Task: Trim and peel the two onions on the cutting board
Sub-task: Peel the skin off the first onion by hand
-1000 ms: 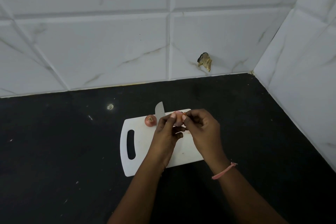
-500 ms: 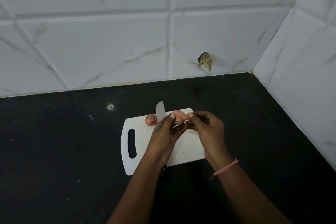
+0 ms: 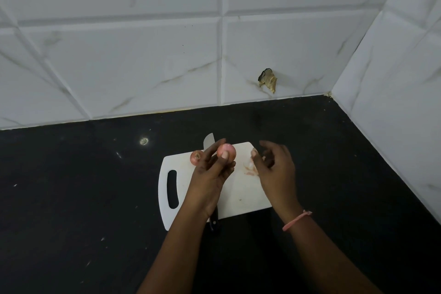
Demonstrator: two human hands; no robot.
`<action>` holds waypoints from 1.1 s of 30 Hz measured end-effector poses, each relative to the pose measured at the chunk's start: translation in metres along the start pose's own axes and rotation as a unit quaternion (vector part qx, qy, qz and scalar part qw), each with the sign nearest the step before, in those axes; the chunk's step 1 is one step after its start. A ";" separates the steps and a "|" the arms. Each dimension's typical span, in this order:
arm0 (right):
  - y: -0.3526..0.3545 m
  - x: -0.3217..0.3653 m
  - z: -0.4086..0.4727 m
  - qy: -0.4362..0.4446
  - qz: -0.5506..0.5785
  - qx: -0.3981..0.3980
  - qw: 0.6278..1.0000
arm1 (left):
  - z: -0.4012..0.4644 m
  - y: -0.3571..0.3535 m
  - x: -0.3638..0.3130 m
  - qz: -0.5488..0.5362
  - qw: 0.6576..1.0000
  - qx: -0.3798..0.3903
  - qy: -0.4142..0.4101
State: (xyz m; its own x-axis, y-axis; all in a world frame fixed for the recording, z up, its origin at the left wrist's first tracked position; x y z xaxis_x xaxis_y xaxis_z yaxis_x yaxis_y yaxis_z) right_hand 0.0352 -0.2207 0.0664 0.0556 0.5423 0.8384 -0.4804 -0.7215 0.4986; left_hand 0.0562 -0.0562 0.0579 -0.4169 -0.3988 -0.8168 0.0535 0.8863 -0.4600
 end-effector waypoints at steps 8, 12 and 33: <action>-0.029 0.039 -0.005 0.040 0.182 0.219 0.958 | 0.001 -0.006 0.004 0.066 0.997 0.028 -0.040; -0.031 0.038 -0.008 0.040 0.173 0.183 0.967 | -0.001 -0.009 0.004 0.093 0.994 0.028 -0.052; -0.019 0.047 0.002 0.026 0.209 0.117 0.971 | -0.004 -0.011 -0.003 -0.040 0.998 0.040 -0.024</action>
State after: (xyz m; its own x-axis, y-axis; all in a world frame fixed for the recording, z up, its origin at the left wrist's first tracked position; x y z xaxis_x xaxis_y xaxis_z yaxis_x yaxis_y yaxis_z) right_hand 0.0491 -0.1828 0.0966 -0.1480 0.1986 0.9688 -0.2397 -0.9576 0.1597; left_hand 0.0531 -0.0637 0.0666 -0.3792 -0.4795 -0.7914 0.0959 0.8303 -0.5491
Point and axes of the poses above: each hand's wrist, its own z-axis towards the middle knuckle, its own y-axis out of the back of the hand, x = y × z, the point moved 5 cm from there along z, towards the middle knuckle, and after that the axes turned 4 degrees about y, right-handed, at the moved point
